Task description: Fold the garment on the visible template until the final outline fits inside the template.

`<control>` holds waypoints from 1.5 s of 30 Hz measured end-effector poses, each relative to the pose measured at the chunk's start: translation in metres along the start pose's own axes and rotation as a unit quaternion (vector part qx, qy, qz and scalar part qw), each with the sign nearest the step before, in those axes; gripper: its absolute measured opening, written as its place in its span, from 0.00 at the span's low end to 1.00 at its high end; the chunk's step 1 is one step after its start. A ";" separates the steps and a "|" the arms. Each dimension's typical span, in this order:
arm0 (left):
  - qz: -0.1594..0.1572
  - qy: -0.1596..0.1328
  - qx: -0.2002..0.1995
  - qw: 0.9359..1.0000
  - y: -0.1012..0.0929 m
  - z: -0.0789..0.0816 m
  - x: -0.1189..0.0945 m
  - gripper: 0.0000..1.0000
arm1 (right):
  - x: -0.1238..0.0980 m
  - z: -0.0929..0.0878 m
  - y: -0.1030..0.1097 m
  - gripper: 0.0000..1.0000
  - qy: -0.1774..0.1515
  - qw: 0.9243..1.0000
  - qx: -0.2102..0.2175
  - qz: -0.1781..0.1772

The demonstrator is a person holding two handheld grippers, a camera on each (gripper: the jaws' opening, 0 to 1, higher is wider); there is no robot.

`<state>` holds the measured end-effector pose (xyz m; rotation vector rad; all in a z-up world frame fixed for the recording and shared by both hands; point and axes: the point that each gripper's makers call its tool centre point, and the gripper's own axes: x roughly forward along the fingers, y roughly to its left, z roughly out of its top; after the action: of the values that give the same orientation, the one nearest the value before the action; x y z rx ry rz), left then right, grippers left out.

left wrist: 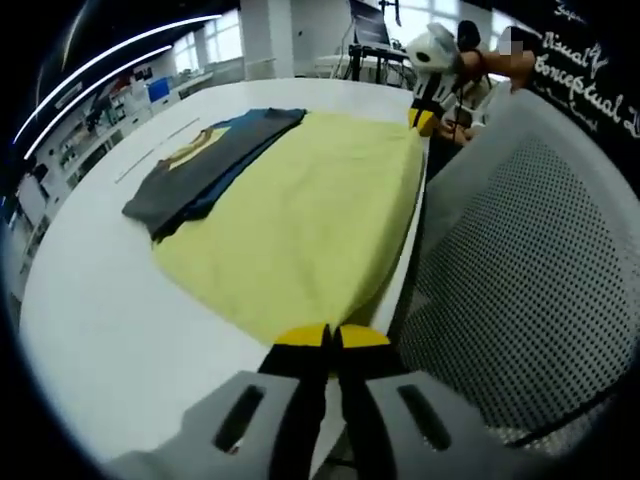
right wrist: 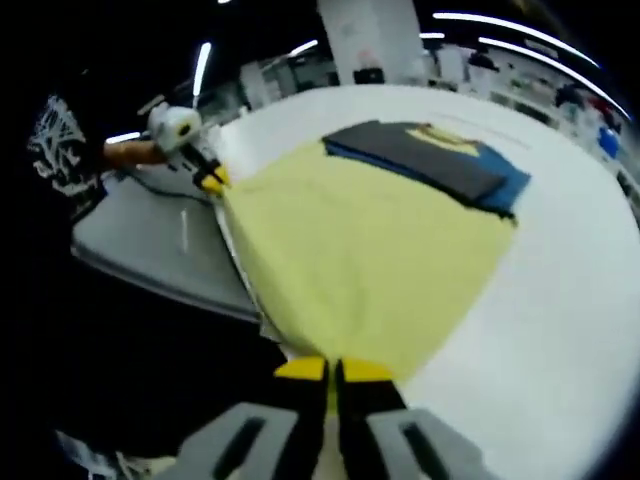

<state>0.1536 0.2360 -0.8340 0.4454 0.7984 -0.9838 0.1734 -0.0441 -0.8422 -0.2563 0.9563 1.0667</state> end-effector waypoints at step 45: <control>0.007 -0.082 -0.010 0.997 0.050 0.063 -0.053 0.00 | -0.050 0.091 -0.031 0.00 -0.094 0.994 -0.024 -0.048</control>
<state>0.2049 0.2492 -0.7536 0.3466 0.6553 -0.9853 0.2411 -0.0368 -0.7578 -0.2342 0.7433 1.0071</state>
